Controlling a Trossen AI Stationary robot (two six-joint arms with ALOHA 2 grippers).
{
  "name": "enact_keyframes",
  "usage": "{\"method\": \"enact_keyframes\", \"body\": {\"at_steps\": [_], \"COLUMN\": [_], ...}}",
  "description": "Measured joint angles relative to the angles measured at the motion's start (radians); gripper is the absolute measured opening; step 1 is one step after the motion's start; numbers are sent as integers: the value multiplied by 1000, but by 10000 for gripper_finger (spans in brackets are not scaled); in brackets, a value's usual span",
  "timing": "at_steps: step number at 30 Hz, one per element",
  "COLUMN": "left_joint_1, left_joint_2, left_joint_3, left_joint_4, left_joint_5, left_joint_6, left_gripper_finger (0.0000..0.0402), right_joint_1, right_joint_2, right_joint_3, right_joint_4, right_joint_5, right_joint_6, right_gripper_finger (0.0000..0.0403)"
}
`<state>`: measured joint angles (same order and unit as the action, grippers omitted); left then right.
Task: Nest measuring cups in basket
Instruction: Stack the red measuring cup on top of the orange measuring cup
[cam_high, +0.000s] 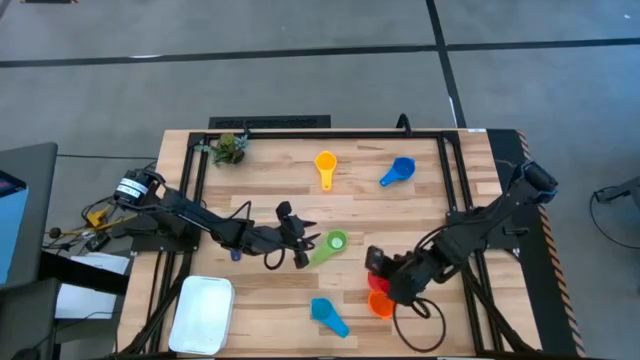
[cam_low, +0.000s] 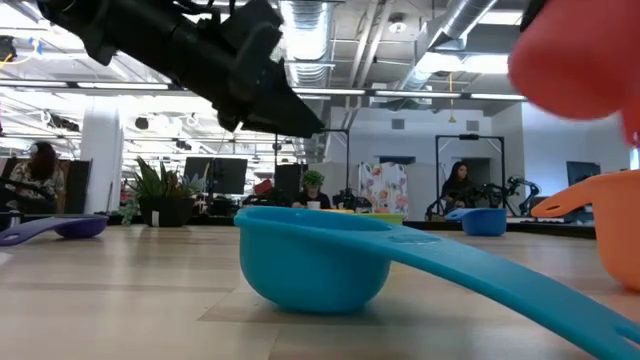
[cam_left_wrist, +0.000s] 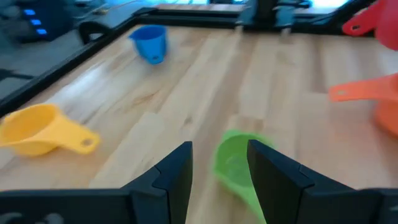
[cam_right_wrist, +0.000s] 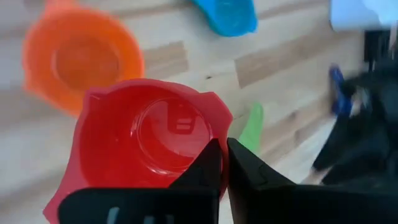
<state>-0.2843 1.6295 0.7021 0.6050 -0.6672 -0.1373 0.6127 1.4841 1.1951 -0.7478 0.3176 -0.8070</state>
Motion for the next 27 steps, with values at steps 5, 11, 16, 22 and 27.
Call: {"method": "enact_keyframes", "body": {"at_steps": [5,11,16,22,27], "left_joint_1": [-3,-10,-21,-40,-65], "left_joint_2": [0,-1,-1,-1,-1], "left_joint_3": [0,0,0,0,0], "left_joint_4": [-26,-50,-79,-76,-69], "left_joint_5": [-54,-55,-56,-56,-56], "left_joint_6": [-48,-93,-103,-158,-229], "left_gripper_finger": [144,144,144,144,144], "right_joint_1": [17,58,118,183,209], "right_joint_2": [116,195,206,227,291], "right_joint_3": [58,171,220,223,222], "right_joint_4": [-134,-272,-229,-148,-173], "right_joint_5": [29,49,48,7,-1], "right_joint_6": [-300,-458,-571,-608,-615], "right_gripper_finger": [23,23,31,24,24]}}
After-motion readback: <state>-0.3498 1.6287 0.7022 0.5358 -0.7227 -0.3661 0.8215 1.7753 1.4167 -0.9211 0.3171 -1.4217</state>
